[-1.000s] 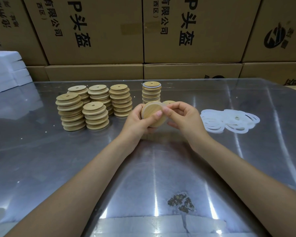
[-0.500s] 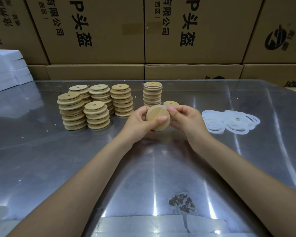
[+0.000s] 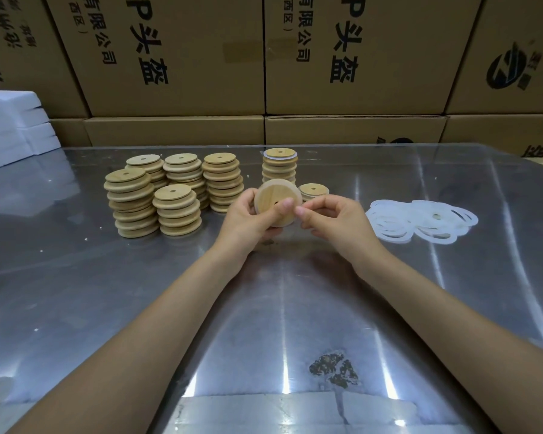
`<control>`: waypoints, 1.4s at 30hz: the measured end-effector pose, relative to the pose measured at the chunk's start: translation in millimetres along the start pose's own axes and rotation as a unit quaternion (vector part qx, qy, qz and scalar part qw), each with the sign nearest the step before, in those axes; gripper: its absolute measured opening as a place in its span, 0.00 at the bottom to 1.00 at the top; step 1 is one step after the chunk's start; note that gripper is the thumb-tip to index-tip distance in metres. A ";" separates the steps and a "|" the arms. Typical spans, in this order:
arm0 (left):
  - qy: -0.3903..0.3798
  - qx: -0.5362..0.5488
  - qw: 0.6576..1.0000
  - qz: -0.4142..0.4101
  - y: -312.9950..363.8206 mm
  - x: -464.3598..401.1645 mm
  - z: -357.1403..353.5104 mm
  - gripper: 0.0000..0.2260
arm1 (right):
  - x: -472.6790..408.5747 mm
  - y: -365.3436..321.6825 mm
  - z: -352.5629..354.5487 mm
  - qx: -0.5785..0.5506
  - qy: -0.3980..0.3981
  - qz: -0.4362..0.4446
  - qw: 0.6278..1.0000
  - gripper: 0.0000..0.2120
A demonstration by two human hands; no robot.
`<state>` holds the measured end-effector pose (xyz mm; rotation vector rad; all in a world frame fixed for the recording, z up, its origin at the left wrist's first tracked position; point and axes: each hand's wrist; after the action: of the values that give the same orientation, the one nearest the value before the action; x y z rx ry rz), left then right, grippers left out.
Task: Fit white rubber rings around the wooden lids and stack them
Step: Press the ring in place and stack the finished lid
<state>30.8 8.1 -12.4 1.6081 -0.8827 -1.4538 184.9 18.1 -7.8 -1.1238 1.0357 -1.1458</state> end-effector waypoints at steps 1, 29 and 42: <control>-0.002 -0.009 1.000 0.000 0.3 0.2 0.2 0.22 | -0.1 0.6 -0.7 -0.001 0.002 0.005 1.000 0.05; -0.117 -0.227 0.960 -0.115 -12.3 5.0 -11.6 0.36 | -23.9 20.0 -4.9 0.097 0.080 -0.002 0.992 0.21; 0.030 -0.687 0.721 -0.082 5.3 -15.1 49.8 0.28 | -99.9 20.9 14.6 0.224 0.237 -0.015 0.945 0.30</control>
<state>-20.2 14.3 -2.9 0.5254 0.4639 -1.4909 189.3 120.1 -22.3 -0.5107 1.0427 -1.6264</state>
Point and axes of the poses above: each hand's wrist, its own x-axis away from the middle knuckle, its own z-axis out of the back of the hand, y = z × x, and after that the axes turned 15 degrees about -z, right-handed
